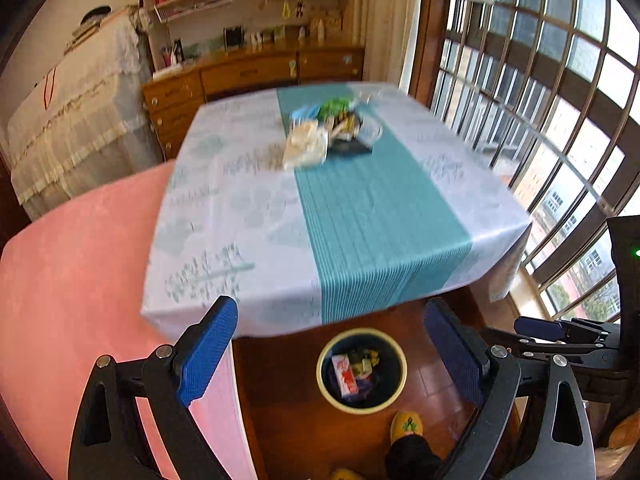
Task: Collect trash
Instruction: 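Raise both tools toward the white tissue and black-and-yellow wrapper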
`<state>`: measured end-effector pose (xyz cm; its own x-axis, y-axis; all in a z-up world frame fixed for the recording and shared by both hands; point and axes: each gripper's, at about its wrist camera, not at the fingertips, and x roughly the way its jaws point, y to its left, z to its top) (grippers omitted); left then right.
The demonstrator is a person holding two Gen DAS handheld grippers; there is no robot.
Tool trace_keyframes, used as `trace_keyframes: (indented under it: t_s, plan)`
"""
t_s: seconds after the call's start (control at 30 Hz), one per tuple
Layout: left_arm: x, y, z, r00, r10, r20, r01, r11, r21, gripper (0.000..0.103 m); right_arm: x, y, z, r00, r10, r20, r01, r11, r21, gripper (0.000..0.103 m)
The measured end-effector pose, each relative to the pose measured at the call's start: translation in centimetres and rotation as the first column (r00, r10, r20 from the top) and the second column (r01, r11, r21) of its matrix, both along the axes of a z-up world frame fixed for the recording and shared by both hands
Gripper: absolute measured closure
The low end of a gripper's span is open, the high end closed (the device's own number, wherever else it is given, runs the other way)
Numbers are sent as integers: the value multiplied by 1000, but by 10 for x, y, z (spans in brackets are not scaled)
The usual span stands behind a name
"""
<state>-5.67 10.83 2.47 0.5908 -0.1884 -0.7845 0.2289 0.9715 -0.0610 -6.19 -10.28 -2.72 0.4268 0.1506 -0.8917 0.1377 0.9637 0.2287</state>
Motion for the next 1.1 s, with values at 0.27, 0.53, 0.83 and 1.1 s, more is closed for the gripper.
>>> trace_keyframes:
  t_s: [0.27,0.53,0.83,1.1]
  plan:
    - [36,2,65,997,8,81,-7,1000,-9,7,28,5,82,985,45,169,-35,997,-63,44]
    - [118,-14,64,996,64,67,-69,995,69,7,129,-13,103,969,108,223,-99,994,-49,39]
    - [273,-51,4,978,187,-92,-178,979,99,7,299,-45,56,963,237,127,-236,972,-19,39]
    - [378,-67,-53,929,298,-222,-289,955,72,9,425,-46,20,926,369,78,-368,929,-30,35]
